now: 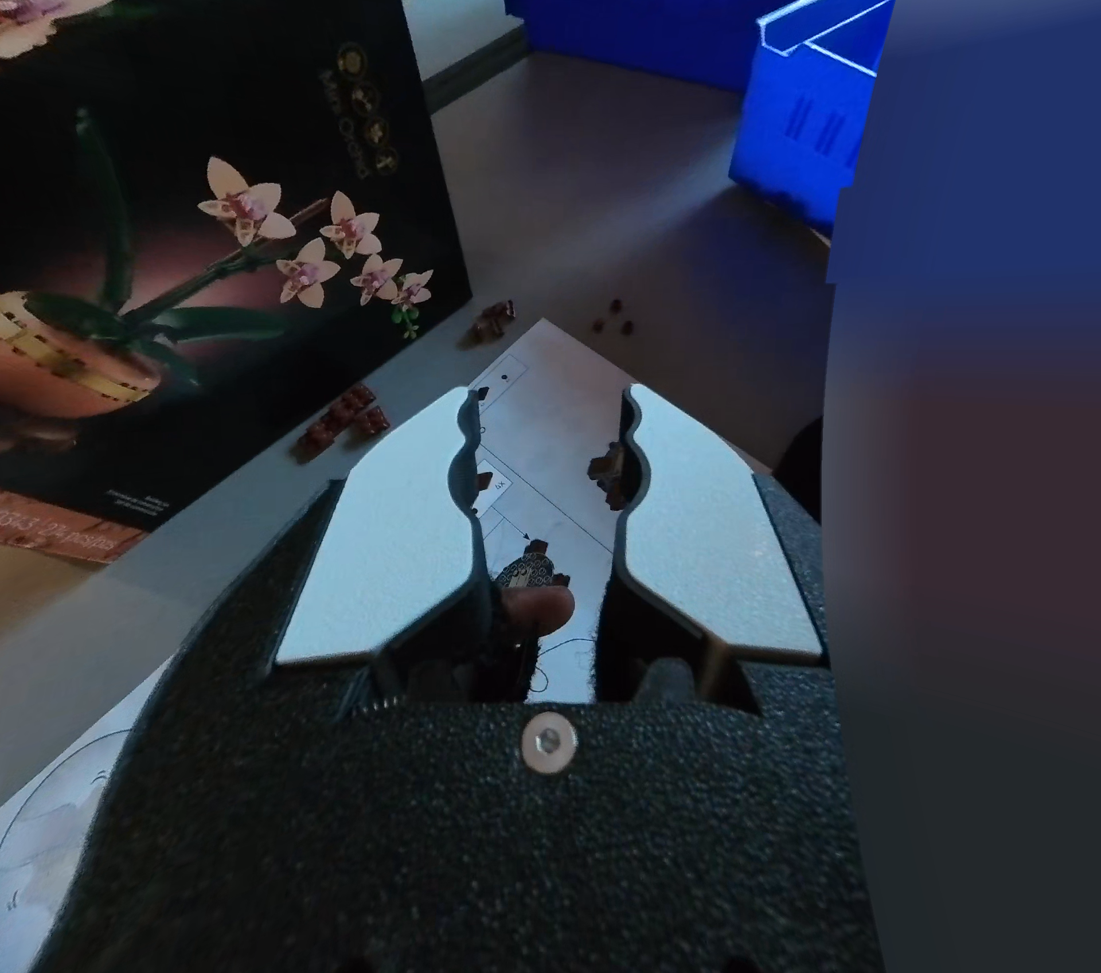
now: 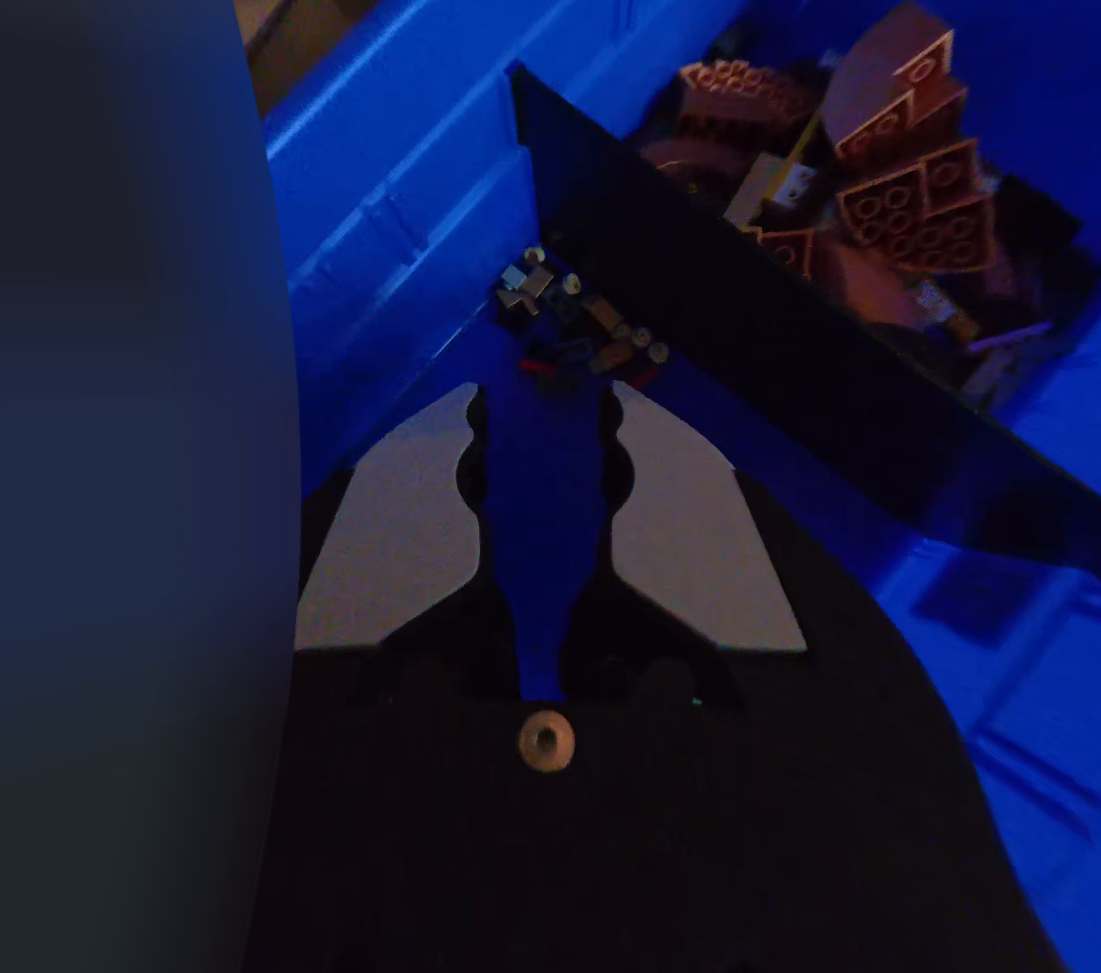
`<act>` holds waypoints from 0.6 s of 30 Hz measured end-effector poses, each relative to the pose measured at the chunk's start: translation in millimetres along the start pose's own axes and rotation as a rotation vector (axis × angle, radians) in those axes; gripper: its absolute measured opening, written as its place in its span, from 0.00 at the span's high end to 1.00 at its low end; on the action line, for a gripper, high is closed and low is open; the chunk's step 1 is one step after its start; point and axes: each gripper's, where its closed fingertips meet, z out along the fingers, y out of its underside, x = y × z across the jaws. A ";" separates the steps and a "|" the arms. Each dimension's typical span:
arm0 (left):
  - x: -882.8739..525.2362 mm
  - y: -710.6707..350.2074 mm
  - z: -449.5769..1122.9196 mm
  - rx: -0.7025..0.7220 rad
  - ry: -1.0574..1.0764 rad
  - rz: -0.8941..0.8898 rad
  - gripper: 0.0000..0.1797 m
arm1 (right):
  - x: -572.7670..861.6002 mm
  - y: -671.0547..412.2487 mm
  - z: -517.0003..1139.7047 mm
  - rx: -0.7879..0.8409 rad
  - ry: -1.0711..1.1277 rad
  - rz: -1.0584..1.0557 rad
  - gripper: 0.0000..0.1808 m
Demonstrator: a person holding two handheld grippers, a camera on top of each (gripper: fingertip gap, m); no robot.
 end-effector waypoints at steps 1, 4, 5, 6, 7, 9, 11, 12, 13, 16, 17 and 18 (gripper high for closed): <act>-0.4 0.3 1.3 -0.005 -0.004 -0.002 0.76 | 0.8 0.5 3.9 -0.015 -0.012 0.000 0.79; -1.7 1.2 5.1 -0.015 -0.015 -0.009 0.76 | 2.3 -3.7 14.7 -0.025 -0.039 -0.007 0.78; -2.9 1.8 5.9 -0.018 -0.017 -0.012 0.76 | 3.1 -4.4 17.3 -0.031 -0.041 -0.009 0.77; -3.7 2.4 6.5 -0.020 -0.017 -0.015 0.76 | 5.5 -3.7 19.7 -0.044 -0.032 -0.010 0.76; -4.9 3.6 6.9 -0.022 -0.016 -0.016 0.76 | 7.5 -2.2 21.9 -0.059 -0.025 -0.014 0.74; -4.1 4.4 8.8 -0.030 -0.014 -0.014 0.76 | 5.0 -1.7 26.1 -0.067 -0.050 -0.024 0.74; -4.1 5.6 11.1 -0.046 -0.013 -0.012 0.76 | 4.1 0.3 30.3 -0.093 -0.056 -0.028 0.73; -5.0 7.3 10.7 -0.052 -0.012 -0.011 0.76 | 4.5 3.5 31.7 -0.115 -0.054 -0.030 0.72; -3.6 6.4 13.7 -0.059 -0.011 -0.009 0.76 | 4.8 6.5 33.3 -0.135 -0.051 -0.028 0.72; -0.7 2.4 17.7 -0.065 -0.013 0.000 0.76 | -9.0 10.0 27.9 -0.151 -0.131 -0.051 0.85; -0.3 1.5 17.2 -0.063 -0.013 0.002 0.76 | -12.1 10.8 24.7 -0.151 -0.144 -0.059 0.85; 0.4 1.1 17.2 -0.060 -0.012 0.004 0.76 | -13.1 11.9 20.6 -0.148 -0.147 -0.059 0.87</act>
